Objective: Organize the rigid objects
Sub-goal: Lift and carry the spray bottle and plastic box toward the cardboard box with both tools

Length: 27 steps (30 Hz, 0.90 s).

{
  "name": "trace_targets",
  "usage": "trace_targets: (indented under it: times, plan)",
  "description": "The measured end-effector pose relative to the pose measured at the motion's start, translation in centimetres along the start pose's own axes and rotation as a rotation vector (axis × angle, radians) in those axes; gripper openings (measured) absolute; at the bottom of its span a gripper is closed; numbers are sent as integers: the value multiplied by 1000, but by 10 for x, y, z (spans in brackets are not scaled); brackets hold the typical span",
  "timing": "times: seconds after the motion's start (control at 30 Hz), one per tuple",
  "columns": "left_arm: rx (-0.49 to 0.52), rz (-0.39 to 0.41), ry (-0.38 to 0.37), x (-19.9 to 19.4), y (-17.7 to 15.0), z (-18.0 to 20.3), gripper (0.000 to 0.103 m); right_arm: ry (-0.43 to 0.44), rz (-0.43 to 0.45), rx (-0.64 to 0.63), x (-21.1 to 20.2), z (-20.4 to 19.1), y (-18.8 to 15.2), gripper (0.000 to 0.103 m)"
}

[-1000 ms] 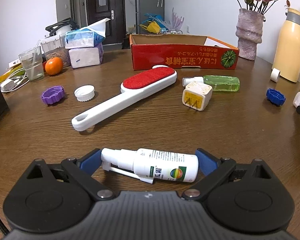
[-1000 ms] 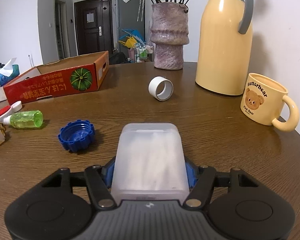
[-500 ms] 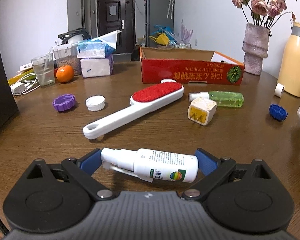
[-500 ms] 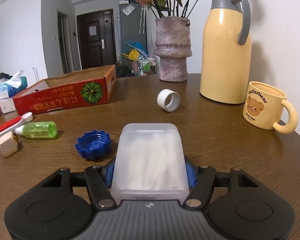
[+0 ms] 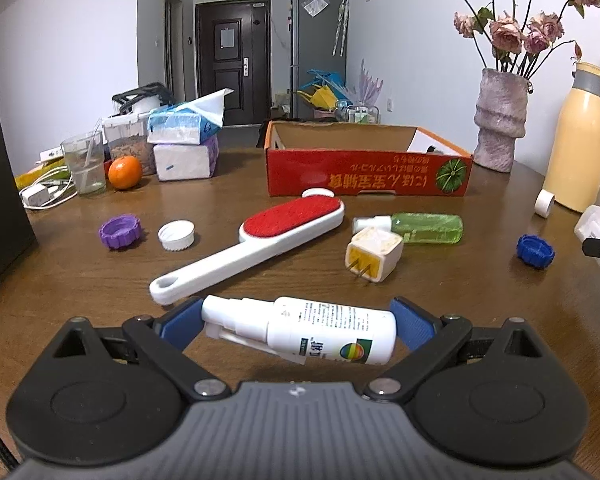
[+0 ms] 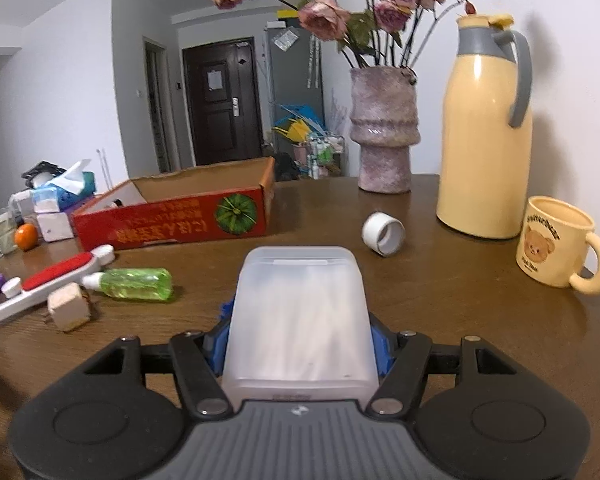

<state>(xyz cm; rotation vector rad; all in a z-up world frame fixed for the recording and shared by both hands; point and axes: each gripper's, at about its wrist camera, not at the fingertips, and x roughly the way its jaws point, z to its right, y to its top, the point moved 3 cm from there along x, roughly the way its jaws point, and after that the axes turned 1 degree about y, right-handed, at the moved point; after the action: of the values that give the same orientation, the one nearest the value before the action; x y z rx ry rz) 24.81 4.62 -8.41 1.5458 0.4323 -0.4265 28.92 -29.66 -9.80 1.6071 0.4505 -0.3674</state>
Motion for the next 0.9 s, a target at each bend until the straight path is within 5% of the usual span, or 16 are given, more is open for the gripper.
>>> trace_targets:
  times: [0.9]
  plan:
    - [-38,105,-56,17,79,43,100,102,77,-46,5,-71,52,64]
